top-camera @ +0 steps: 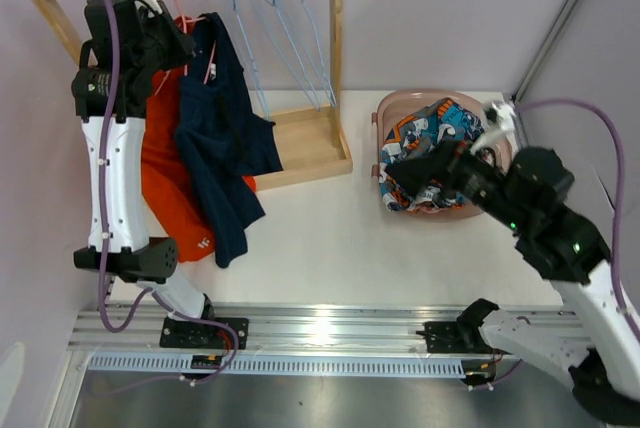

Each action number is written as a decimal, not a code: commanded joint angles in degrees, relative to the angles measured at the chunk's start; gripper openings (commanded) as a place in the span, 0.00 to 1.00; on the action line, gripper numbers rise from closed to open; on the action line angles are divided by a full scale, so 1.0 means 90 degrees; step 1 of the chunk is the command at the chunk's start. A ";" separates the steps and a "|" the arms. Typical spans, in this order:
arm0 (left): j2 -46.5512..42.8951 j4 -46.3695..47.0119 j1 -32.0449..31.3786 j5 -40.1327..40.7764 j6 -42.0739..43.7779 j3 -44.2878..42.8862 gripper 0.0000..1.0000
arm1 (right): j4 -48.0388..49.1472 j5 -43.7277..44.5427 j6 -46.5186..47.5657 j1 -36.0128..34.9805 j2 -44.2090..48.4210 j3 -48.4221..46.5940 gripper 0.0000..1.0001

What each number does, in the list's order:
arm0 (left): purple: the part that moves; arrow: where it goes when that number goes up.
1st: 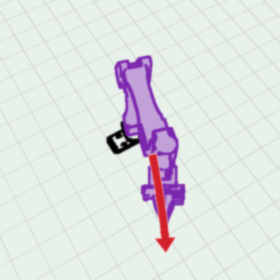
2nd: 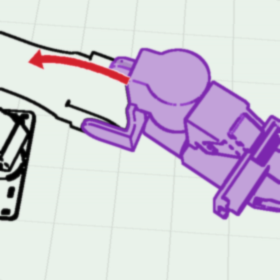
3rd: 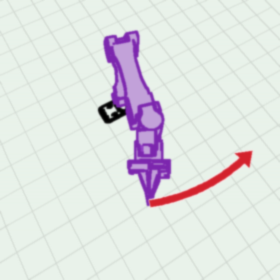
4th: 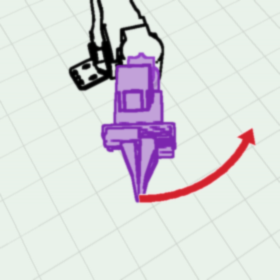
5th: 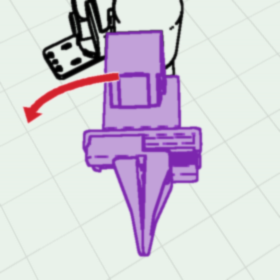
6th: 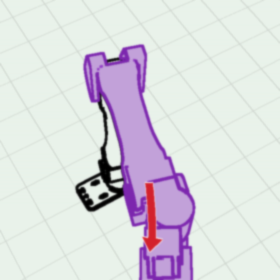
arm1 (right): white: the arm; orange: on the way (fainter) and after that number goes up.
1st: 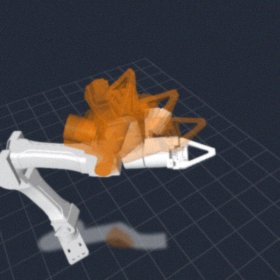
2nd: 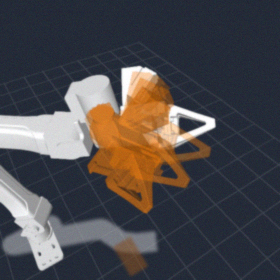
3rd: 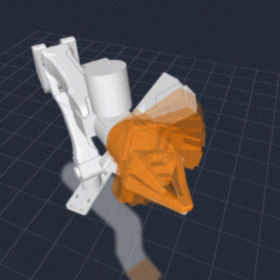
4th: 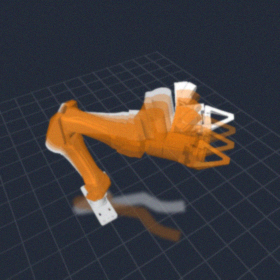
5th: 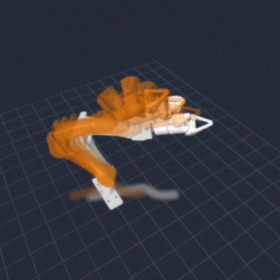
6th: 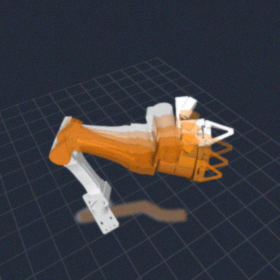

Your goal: Remove the shorts from the hanger

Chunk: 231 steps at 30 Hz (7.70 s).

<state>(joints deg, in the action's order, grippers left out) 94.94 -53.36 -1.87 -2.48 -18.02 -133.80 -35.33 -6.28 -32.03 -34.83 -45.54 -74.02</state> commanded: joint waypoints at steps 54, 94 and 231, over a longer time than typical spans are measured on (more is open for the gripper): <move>-0.2180 0.0929 -0.0017 -0.0291 -0.0556 0.1312 0.00 | 0.2940 0.4457 0.0220 -0.6451 -0.5839 -0.1865 0.00; -0.5871 0.0002 -0.0320 0.0547 -0.0459 0.4798 0.00 | 0.1755 0.4252 0.1587 -0.3464 -0.5695 -0.4064 0.00; -0.0696 0.1017 0.1643 0.0345 0.0166 0.1126 0.83 | -0.0684 0.1938 -0.0523 0.0344 -0.0018 0.1955 0.99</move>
<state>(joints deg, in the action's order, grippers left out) 87.57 -45.19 12.40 5.52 -16.45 -120.60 -40.69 9.21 -35.83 -31.44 -46.48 -56.38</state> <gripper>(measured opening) 0.829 0.993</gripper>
